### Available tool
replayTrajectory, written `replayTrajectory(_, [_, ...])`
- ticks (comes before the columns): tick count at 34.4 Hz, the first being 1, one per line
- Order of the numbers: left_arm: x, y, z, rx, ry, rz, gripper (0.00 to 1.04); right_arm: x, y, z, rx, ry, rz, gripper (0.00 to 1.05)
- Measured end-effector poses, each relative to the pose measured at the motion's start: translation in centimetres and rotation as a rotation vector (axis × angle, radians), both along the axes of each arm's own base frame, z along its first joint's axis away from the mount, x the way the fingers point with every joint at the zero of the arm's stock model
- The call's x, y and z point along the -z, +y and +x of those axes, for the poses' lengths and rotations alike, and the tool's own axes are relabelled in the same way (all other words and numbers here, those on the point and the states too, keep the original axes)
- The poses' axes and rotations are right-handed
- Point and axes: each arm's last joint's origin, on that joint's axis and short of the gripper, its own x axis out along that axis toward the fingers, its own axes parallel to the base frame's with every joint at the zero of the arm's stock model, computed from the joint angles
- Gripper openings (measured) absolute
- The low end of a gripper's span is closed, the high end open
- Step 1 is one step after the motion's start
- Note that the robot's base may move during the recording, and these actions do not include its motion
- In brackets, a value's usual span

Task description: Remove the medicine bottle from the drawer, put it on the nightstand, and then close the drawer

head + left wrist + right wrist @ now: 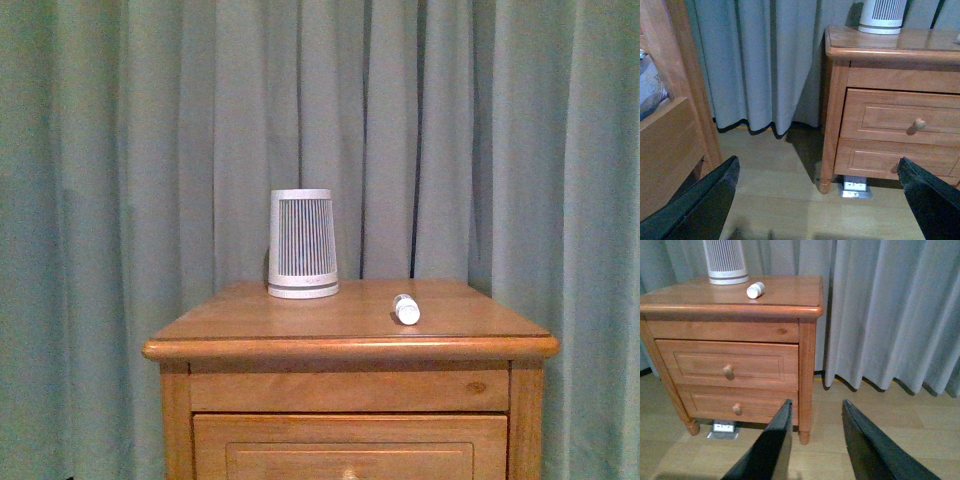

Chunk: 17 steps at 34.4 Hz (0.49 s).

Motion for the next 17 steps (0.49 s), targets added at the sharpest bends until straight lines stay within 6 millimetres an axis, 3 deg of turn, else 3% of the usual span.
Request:
replayTrajectory(6, [0.0, 0.0, 0.0, 0.000, 0.000, 0.000, 0.98, 1.0, 0.0, 0.0, 0.000, -0.002, -0.002, 0.02])
replayTrajectory(17, [0.0, 0.0, 0.0, 0.000, 0.000, 0.000, 0.98, 2.1, 0.0, 0.0, 0.000, -0.003, -0.004, 0.03])
